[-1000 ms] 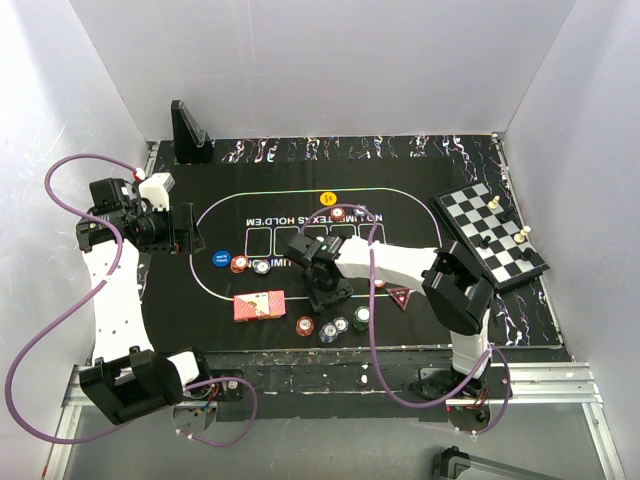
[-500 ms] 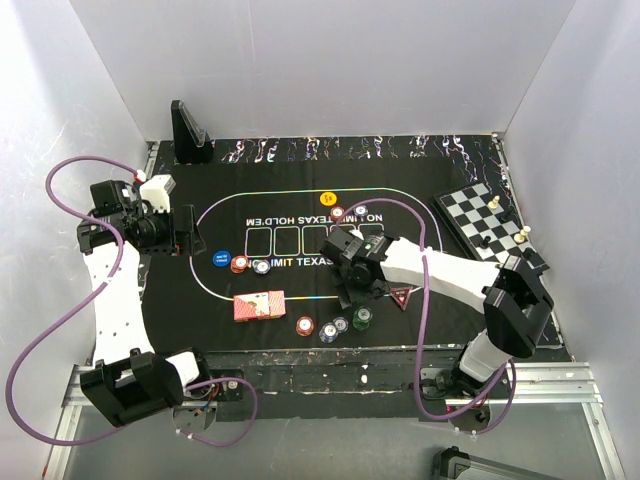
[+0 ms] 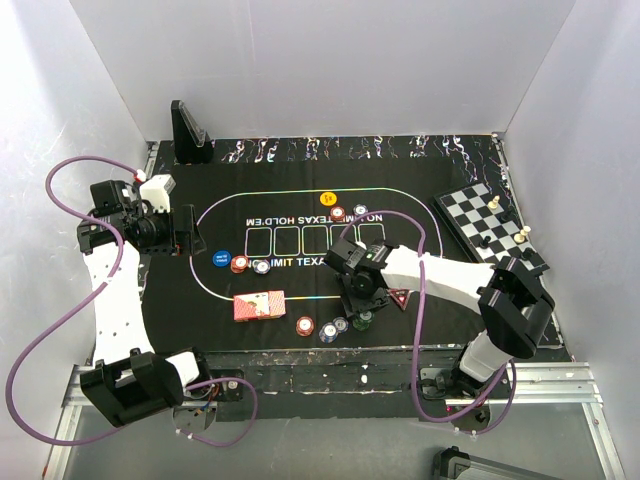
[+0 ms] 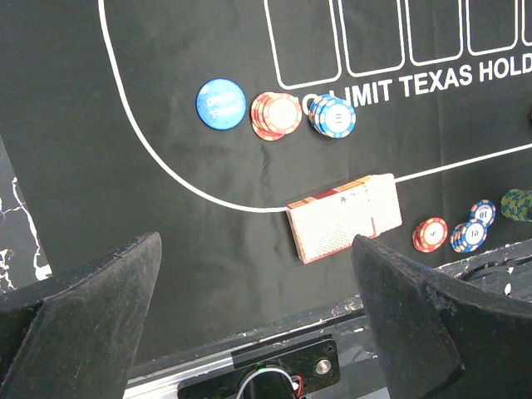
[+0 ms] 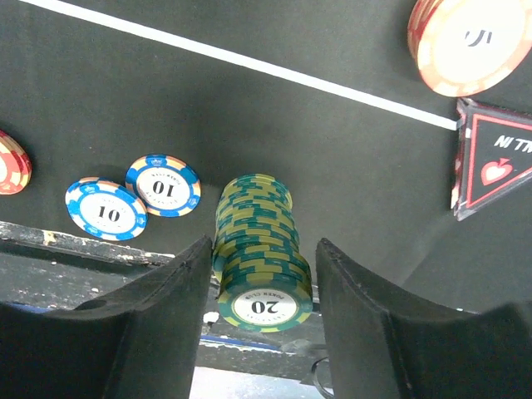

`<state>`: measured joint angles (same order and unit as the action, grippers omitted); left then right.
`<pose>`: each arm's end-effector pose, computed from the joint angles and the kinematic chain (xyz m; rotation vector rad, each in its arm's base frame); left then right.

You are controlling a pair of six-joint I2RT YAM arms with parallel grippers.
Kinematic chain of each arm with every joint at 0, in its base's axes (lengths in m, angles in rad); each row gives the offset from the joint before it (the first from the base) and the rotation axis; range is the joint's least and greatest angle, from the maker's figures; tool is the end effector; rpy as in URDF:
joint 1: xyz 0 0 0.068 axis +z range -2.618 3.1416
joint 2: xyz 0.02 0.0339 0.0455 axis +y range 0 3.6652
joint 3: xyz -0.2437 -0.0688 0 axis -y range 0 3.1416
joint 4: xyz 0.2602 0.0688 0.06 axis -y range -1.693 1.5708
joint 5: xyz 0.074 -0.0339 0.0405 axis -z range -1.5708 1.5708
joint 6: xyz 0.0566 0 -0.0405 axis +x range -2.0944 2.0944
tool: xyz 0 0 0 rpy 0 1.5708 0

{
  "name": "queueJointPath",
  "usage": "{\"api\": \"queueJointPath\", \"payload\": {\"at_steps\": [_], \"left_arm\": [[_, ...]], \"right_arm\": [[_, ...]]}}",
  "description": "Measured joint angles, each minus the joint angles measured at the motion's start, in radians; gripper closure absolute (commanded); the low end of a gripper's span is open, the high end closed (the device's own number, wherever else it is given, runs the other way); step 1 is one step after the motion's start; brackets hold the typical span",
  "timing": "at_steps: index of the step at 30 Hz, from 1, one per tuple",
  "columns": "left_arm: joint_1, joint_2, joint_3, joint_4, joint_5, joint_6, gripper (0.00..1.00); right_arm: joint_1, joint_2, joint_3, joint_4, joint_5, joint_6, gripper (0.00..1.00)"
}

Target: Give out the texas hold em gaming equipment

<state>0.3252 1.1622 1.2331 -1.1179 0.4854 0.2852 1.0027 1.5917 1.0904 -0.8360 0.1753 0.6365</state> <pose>0.2364 0.0518 0.3080 0.1148 2.4799 -0.3854 0.1763 0.2578 0.1585 -0.4907 2.8117 0.0735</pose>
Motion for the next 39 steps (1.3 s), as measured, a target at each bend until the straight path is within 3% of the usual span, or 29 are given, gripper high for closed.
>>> {"api": "queueJointPath", "payload": {"at_steps": [13, 21, 29, 39], "left_arm": [[0.000, 0.000, -0.001, 0.002, 0.000, 0.000, 0.00], [0.000, 0.000, -0.016, 0.005, 0.000, 0.000, 0.00], [0.000, 0.001, -0.033, 0.031, 0.010, -0.008, 0.00], [0.000, 0.027, -0.078, 0.082, 0.016, -0.009, 0.00]], "right_arm": [[0.000, -0.002, -0.014, 0.015, -0.014, 0.019, 0.71], [0.000, 0.001, 0.102, -0.068, -0.014, 0.007, 0.75], [0.001, 0.188, 0.472, -0.147, -0.022, -0.047, 0.77], [0.027, 0.763, 1.168, -0.234, -0.078, -0.111, 0.78]]}}
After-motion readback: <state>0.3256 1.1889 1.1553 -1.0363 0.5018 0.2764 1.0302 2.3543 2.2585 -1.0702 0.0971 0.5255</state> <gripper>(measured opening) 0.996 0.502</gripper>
